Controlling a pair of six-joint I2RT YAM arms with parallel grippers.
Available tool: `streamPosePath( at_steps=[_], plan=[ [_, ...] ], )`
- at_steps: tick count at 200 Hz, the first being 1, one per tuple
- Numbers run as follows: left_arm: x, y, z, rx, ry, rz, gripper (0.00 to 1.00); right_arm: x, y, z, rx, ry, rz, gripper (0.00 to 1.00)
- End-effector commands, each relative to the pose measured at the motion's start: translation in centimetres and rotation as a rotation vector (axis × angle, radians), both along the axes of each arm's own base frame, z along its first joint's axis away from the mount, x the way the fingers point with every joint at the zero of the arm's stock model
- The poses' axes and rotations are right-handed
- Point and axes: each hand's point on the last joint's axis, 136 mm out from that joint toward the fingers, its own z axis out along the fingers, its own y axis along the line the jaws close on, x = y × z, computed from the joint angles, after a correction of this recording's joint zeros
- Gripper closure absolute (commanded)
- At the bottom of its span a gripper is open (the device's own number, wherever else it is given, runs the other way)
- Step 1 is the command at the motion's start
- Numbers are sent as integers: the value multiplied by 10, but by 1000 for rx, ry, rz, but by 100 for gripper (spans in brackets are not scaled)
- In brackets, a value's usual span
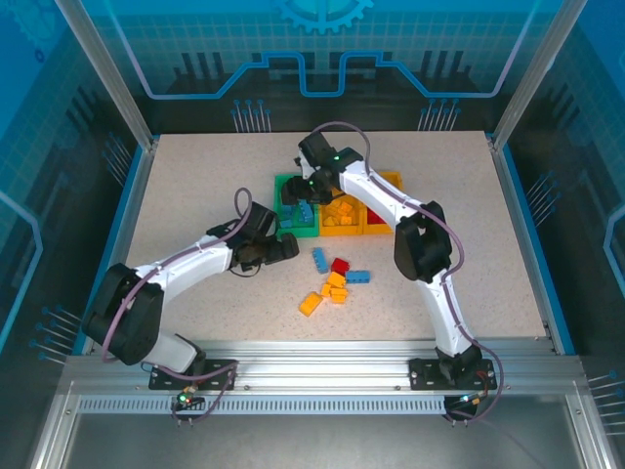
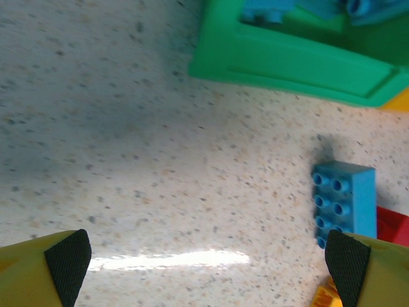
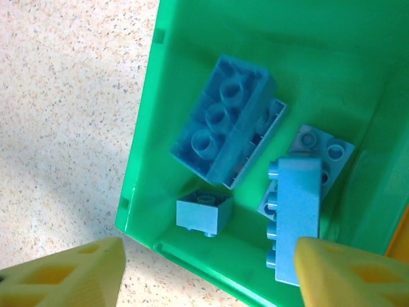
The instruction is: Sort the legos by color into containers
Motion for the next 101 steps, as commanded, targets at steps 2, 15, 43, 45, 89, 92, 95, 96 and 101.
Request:
streamPosePath(
  at_steps=[2,15,43,45,89,92,95,96,101],
  plan=[
    [3,-27,3,-42,10,-23,1,-18,0,31,32,-12,11,24],
    [4,-40,2,-46,23,-34,1,-25,-11,40,25,-32,-4,23],
    [6,-66,2,-68,51,-49,1,-40,-49,55,-4,-69,-71,22],
    [5,-68,2,-67,54,-50,1,-42,-52,55,-7,-70,-77,22],
    [8,-88,-16,-43,150,-39,4,-66,-132,44,-85,-58,-204,21],
    [9,-89,-16,-44,152,-41,5,-68,-136,43,-90,-60,-211,21],
    [10,-91,-17,-45,153,-43,5,-70,-141,42,-95,-59,-220,21],
    [10,-91,-17,-46,153,-44,6,-70,-143,42,-95,-59,-221,21],
    [10,-94,-16,-48,154,-47,7,-73,-151,41,-106,-61,-236,21]
  ],
)
